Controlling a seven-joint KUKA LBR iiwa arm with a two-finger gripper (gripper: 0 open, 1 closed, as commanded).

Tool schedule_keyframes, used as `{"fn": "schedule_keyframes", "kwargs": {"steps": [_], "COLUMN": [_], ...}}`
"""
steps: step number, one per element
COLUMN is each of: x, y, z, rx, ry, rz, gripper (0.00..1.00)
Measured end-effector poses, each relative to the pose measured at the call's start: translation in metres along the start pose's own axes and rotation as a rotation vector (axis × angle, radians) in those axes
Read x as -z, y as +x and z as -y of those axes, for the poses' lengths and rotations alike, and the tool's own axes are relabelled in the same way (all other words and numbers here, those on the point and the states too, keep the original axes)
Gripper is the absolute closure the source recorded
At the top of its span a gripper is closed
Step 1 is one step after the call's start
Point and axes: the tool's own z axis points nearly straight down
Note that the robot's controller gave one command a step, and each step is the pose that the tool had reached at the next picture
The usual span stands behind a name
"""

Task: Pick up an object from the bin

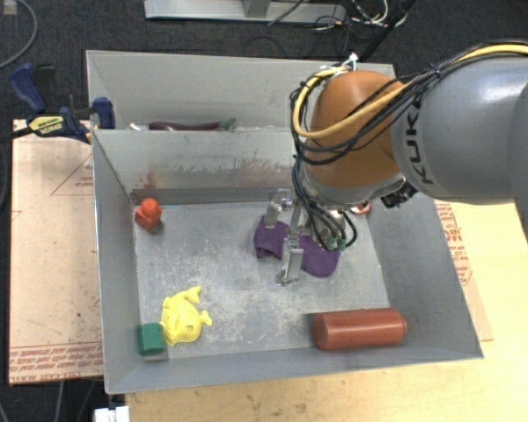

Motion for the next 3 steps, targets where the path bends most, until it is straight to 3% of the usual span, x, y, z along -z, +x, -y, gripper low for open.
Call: {"fn": "schedule_keyframes", "kwargs": {"steps": [1, 2, 3], "x": [-0.010, -0.095, -0.095], "y": [-0.012, -0.007, -0.007], "z": [0.005, 0.050, 0.049], "rx": [-0.252, 0.027, 0.027], "ry": [-0.005, -0.001, -0.002], "rz": [0.006, 0.001, 0.001], "gripper": [0.00, 1.00, 0.00]}}
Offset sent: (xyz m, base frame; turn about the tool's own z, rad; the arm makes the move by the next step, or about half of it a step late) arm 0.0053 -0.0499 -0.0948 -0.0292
